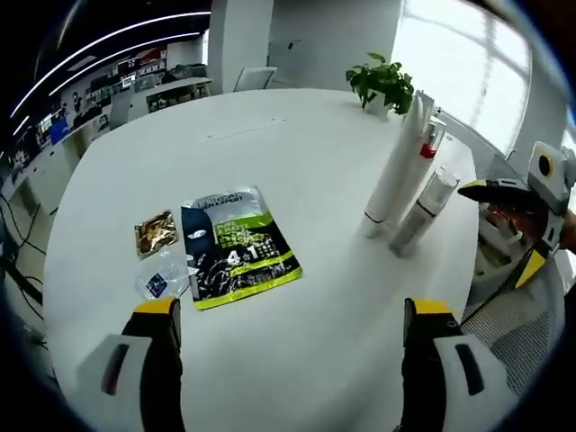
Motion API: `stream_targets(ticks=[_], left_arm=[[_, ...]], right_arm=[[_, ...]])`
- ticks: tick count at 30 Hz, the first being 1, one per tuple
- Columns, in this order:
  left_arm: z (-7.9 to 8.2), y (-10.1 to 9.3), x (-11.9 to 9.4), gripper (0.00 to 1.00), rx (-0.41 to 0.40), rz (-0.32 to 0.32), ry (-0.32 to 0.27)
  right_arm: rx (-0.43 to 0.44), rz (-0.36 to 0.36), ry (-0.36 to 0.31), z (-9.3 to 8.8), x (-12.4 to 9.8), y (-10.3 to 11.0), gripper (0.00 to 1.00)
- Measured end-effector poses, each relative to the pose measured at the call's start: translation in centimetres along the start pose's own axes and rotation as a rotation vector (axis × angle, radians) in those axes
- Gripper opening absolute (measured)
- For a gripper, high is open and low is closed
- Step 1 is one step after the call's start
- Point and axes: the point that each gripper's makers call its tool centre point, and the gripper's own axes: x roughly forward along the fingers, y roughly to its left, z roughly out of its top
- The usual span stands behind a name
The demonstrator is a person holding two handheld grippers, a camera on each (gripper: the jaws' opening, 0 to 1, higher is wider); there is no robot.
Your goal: Arrange the skincare products in the storage area until every visible bottle or jar stands upright without overlapping.
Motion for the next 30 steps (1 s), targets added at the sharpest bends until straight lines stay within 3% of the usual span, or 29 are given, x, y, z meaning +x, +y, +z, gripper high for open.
stream_targets(ticks=[9, 22, 30], left_arm=[[0.8, 2.1, 2.3, 0.94, -0.004, 0.040, 0.030], [3.5, 4.3, 6.2, 0.89, 0.019, 0.063, 0.058], [3.5, 4.9, 7.1, 0.87, 0.015, 0.098, 0.079]], right_arm=[[0.006, -0.009, 0.010, -0.2, 0.0, -0.2, 1.00], [0.027, -0.024, 0.026, -0.6, 0.2, -0.6, 1.00], [0.035, -0.024, 0.033, -0.7, 0.3, -0.7, 1.00]])
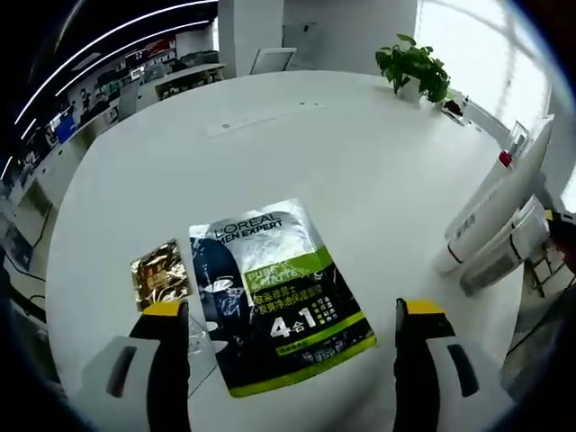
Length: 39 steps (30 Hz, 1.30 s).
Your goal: Arrange the skincare products in the storage area until every visible bottle or jar stands upright without overlapping.
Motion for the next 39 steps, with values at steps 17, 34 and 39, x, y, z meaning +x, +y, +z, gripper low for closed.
stream_targets(ticks=[17, 34, 39], left_arm=[[-0.7, 0.6, 2.1, 0.83, 0.050, 0.000, 0.056], [-0.4, 0.0, 2.0, 0.61, 0.098, 0.006, 0.072], [-0.3, -0.2, 2.1, 0.60, 0.102, 0.004, 0.062]], right_arm=[[0.031, -0.008, -0.002, -0.1, 0.0, -0.3, 1.00], [0.041, -0.019, -0.001, -0.1, 0.0, -0.5, 0.98], [0.036, -0.021, -0.002, -0.1, 0.0, -0.5, 0.98]])
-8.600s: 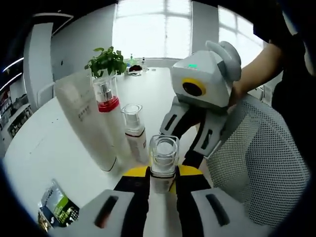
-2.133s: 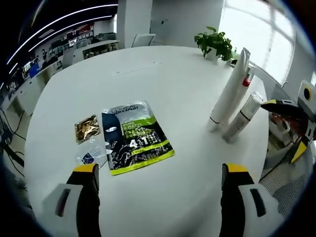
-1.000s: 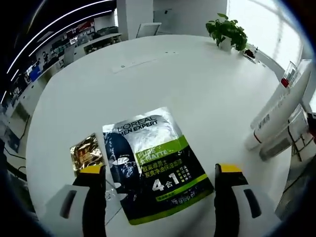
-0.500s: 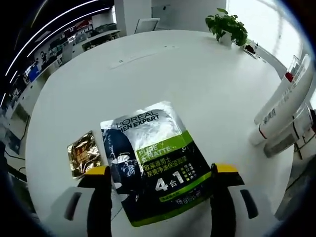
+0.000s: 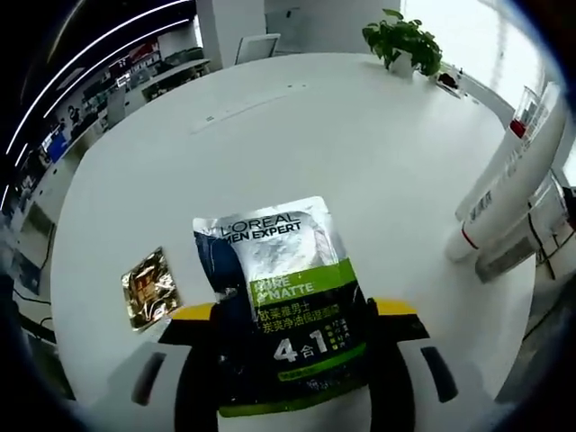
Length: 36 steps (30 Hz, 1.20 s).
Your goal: Arrange the skincare products in the storage area until every visible bottle or jar stands upright without overlapping.
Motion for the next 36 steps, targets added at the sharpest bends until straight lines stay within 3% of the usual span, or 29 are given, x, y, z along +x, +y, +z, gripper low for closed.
stream_targets(ticks=[3, 4, 8, 10, 11, 12, 13, 16, 26, 29, 31, 36], left_arm=[[0.1, -0.5, 0.0, 0.50, 0.014, -0.010, -0.014], [0.3, -1.2, -0.1, 0.38, 0.033, -0.032, -0.026], [0.4, -1.7, -0.2, 0.35, 0.017, -0.026, -0.049], [1.0, -1.8, -0.8, 0.29, -0.062, -0.045, -0.096], [1.3, -1.4, -1.1, 0.15, -0.105, -0.033, -0.120], [1.6, -1.7, -1.0, 0.12, -0.141, -0.086, -0.151], [0.6, -1.1, -1.2, 0.08, -0.129, -0.061, -0.103], [0.4, -1.1, -1.4, 0.06, -0.098, -0.057, -0.106], [-1.1, -1.5, -3.7, 0.02, -0.127, -0.078, -0.118], [-1.8, -2.4, -5.2, 0.01, -0.166, -0.093, -0.146], [-1.4, -2.2, -5.5, 0.01, -0.186, -0.106, -0.169], [-1.4, -4.7, -9.4, 0.01, -0.242, -0.169, -0.258]], right_arm=[[-0.001, -0.003, -0.002, 0.1, 0.0, 0.0, 0.98], [0.000, -0.003, -0.002, 0.1, 0.0, 0.0, 0.98], [-0.004, -0.007, -0.005, 0.2, -0.1, 0.0, 0.98], [-0.003, -0.006, -0.009, 0.2, -0.1, 0.0, 0.98], [-0.004, -0.007, -0.010, 0.2, -0.1, -0.1, 0.98], [-0.005, -0.006, -0.011, 0.2, -0.1, -0.1, 0.98], [-0.006, -0.007, -0.012, 0.3, -0.1, -0.1, 0.98], [-0.011, -0.004, -0.011, 0.3, -0.1, 0.1, 0.98], [-0.008, 0.010, -0.045, 1.1, -0.5, 0.3, 0.97], [0.006, 0.013, -0.065, 1.5, -0.8, 0.2, 0.96], [0.021, 0.019, -0.086, 1.9, -1.1, 0.5, 0.96], [0.029, 0.048, -0.132, 3.0, -2.1, 1.8, 0.91]])
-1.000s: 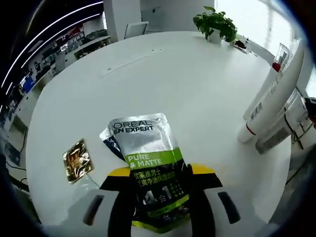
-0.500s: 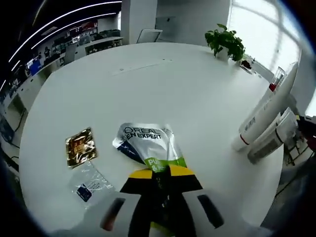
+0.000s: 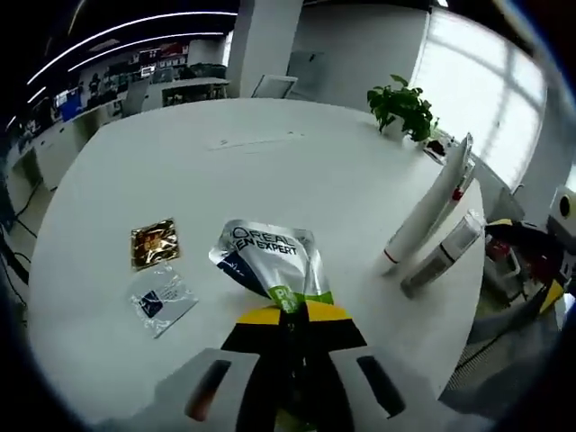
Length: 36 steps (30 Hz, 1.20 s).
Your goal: Arrange the skincare products in the storage area until every visible bottle or jar stands upright without overlapping.
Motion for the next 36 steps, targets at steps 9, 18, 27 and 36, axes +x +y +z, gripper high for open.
stream_targets(ticks=[9, 18, 27, 36], left_arm=[[2.3, -6.0, -5.4, 0.01, 0.023, -0.141, -0.133], [4.6, -9.9, -9.1, 0.01, 0.077, -0.220, -0.222], [4.5, -13.7, -11.5, 0.02, 0.073, -0.334, -0.263], [4.9, -16.7, -13.1, 0.02, 0.071, -0.415, -0.324]], right_arm=[[-0.055, 0.077, -0.083, 2.5, -0.3, 2.4, 0.64], [0.053, 0.218, -0.204, 6.1, -0.2, 5.7, 0.58], [0.153, 0.256, -0.254, 7.4, -0.1, 6.8, 0.50], [0.249, 0.291, -0.321, 9.3, -0.2, 7.6, 0.36]])
